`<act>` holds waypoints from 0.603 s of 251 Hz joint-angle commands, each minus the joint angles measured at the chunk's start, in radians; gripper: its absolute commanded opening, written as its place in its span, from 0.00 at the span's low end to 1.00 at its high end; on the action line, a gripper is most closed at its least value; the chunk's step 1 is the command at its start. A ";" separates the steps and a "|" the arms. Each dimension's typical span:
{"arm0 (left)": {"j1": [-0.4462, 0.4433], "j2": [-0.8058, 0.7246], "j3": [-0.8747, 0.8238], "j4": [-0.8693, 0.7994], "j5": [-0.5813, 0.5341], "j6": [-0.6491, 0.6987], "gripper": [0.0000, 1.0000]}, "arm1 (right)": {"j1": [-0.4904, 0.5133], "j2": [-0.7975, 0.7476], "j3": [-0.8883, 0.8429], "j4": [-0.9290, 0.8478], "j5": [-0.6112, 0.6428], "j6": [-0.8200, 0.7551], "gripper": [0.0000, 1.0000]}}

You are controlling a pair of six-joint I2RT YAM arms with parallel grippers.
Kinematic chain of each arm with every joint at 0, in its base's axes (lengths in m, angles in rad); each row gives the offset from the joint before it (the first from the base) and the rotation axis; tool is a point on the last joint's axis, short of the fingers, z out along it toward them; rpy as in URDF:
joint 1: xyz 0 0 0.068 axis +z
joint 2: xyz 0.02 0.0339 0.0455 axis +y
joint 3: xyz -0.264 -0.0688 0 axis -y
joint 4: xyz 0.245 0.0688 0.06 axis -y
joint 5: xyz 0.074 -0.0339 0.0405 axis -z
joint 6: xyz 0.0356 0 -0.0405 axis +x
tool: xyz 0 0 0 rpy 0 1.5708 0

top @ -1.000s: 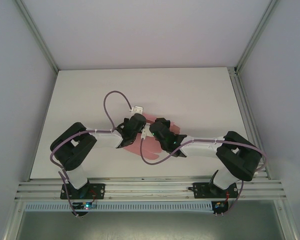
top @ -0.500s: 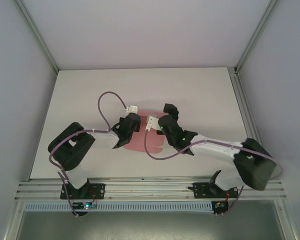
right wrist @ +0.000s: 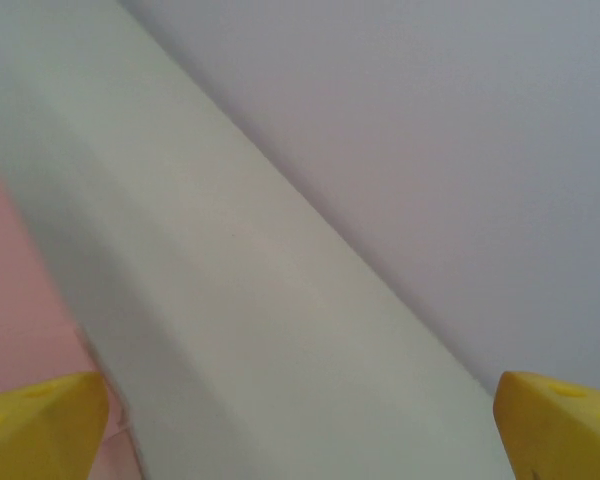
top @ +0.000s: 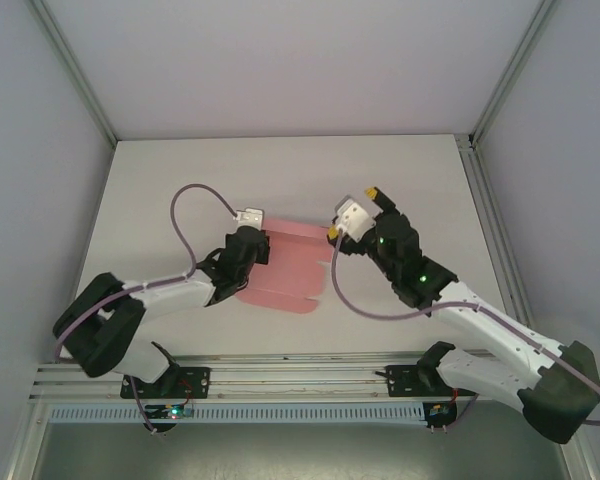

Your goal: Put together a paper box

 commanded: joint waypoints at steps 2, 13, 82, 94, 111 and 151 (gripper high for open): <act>0.011 -0.092 -0.011 -0.036 0.020 0.017 0.00 | -0.035 0.021 0.069 -0.060 -0.114 0.176 0.98; 0.010 -0.120 -0.018 -0.044 0.025 0.016 0.00 | -0.036 0.020 0.058 -0.048 -0.156 0.172 0.98; 0.010 -0.208 -0.012 -0.098 0.035 -0.005 0.00 | -0.036 0.042 0.038 -0.067 -0.318 0.190 0.98; 0.010 -0.217 -0.014 -0.098 0.049 -0.015 0.00 | -0.036 0.052 0.032 -0.057 -0.304 0.191 0.98; 0.011 -0.224 -0.009 -0.099 0.074 -0.023 0.00 | -0.035 0.068 0.023 -0.022 -0.296 0.203 0.98; 0.010 -0.210 -0.006 -0.073 0.136 -0.053 0.00 | -0.023 0.122 -0.039 0.217 -0.366 0.263 0.98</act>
